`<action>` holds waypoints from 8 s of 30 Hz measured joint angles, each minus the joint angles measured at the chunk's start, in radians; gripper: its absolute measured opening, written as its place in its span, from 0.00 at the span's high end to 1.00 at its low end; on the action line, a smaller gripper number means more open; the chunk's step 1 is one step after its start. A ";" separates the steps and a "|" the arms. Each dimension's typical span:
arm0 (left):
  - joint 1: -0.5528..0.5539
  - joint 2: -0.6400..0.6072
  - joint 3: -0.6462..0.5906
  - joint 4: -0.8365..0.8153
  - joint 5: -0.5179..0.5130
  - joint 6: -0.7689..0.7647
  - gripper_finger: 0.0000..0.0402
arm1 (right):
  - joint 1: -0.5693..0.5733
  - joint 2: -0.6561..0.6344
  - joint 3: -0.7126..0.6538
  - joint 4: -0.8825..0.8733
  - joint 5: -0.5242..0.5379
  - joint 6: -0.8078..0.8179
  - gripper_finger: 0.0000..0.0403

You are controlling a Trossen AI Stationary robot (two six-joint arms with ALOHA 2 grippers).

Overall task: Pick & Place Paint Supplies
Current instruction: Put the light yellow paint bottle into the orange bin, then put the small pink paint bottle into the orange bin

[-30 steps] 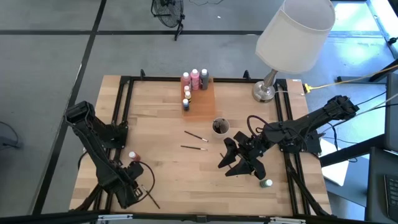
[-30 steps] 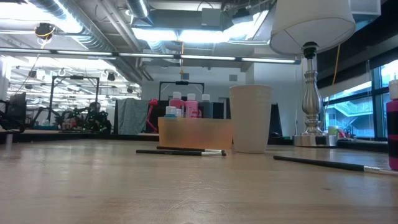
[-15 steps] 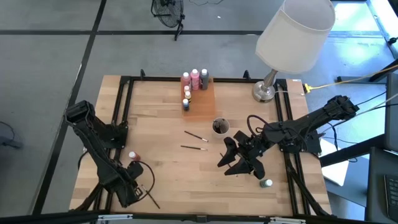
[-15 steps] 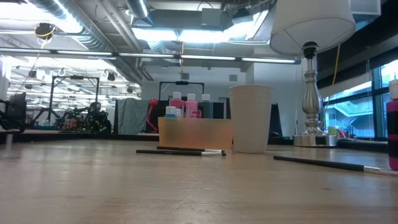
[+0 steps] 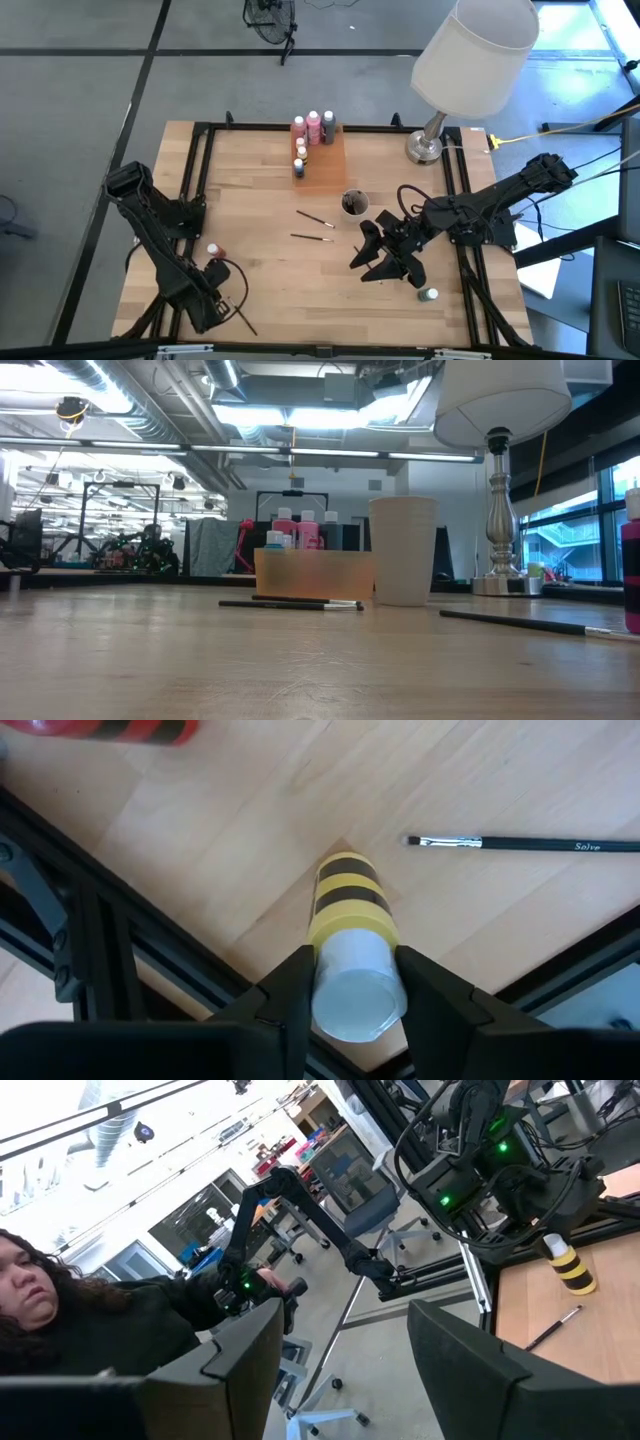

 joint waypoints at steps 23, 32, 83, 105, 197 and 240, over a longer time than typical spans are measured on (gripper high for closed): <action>0.049 0.000 0.254 -0.185 0.041 0.043 0.71 | 0.000 0.000 0.000 0.025 -0.039 -0.012 0.45; 0.142 -0.001 0.403 -0.314 0.019 0.187 0.71 | 0.000 0.000 0.000 0.103 -0.153 -0.026 0.45; 1.083 0.100 0.776 -0.477 0.036 1.298 0.71 | -0.173 -0.268 0.000 -0.137 -0.588 -0.181 0.45; 1.345 0.238 0.776 -0.381 0.054 1.732 0.71 | -0.404 -0.354 0.000 -0.313 -0.588 -0.231 0.45; 1.355 0.539 0.776 -0.396 -0.171 1.956 0.56 | -0.492 -0.346 0.000 -0.446 -0.565 -0.293 0.45; 1.022 0.229 0.776 -0.053 -0.055 1.825 0.59 | -0.252 -0.346 0.000 -0.440 -0.469 -0.186 0.45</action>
